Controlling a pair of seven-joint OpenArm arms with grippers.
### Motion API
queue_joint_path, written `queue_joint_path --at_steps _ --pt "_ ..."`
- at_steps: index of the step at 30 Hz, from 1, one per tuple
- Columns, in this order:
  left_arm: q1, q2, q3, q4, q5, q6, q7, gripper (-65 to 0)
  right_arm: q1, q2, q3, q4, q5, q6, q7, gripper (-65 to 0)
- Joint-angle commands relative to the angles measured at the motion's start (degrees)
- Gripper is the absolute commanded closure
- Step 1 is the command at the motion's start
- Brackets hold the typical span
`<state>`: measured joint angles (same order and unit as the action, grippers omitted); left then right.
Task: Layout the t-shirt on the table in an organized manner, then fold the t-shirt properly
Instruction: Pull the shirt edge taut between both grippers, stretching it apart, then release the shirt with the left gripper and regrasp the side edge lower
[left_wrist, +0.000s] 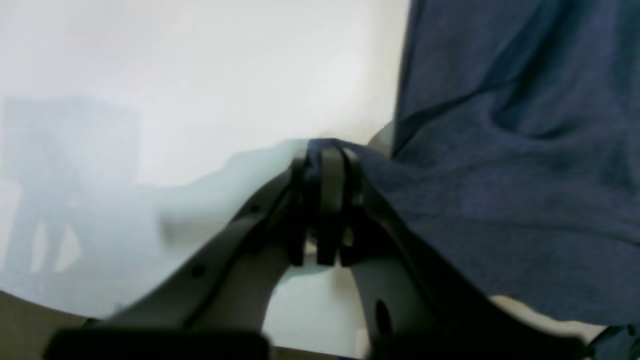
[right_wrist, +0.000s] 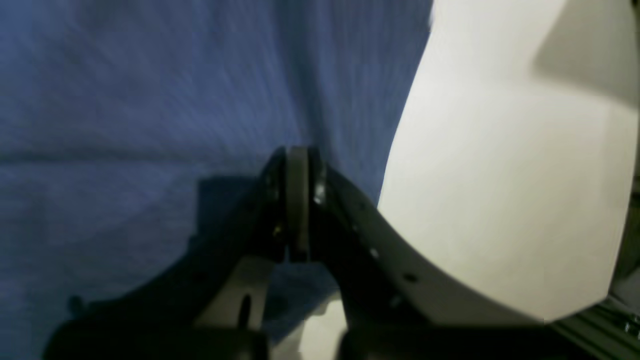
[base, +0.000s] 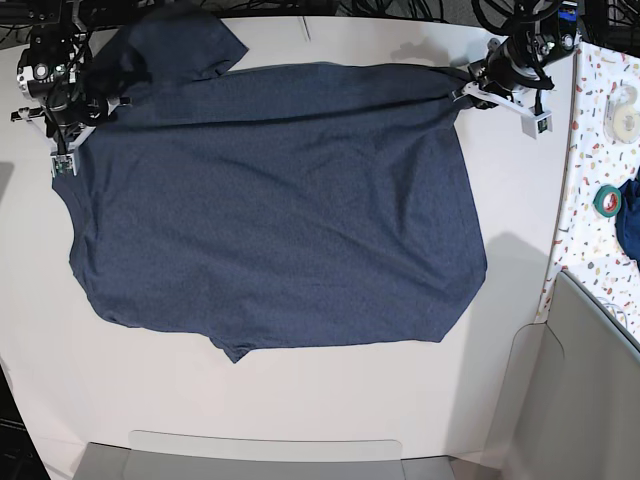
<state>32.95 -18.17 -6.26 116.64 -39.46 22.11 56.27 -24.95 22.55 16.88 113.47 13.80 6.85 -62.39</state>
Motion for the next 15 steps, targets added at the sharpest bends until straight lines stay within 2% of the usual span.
queue_joint_path --at_steps 1,5,9,15 --pt "0.1 -0.7 -0.6 1.0 0.1 0.2 -0.5 -7.3 -0.2 0.4 2.2 1.7 -0.7 -0.3 0.4 0.0" --pt "-0.1 -0.7 -4.4 1.0 0.1 0.2 -0.4 -17.9 -0.2 -1.4 6.3 3.1 -0.7 -0.2 0.4 0.0" --pt "-1.7 -0.7 -9.8 1.3 -0.1 -0.2 -0.4 -22.8 0.1 -2.0 7.1 3.5 0.0 -0.2 -0.6 0.0" --pt "-10.0 -0.5 -11.2 1.5 -0.2 -0.4 0.5 -16.1 0.2 -3.2 6.9 3.8 10.9 -0.2 -0.7 0.0"
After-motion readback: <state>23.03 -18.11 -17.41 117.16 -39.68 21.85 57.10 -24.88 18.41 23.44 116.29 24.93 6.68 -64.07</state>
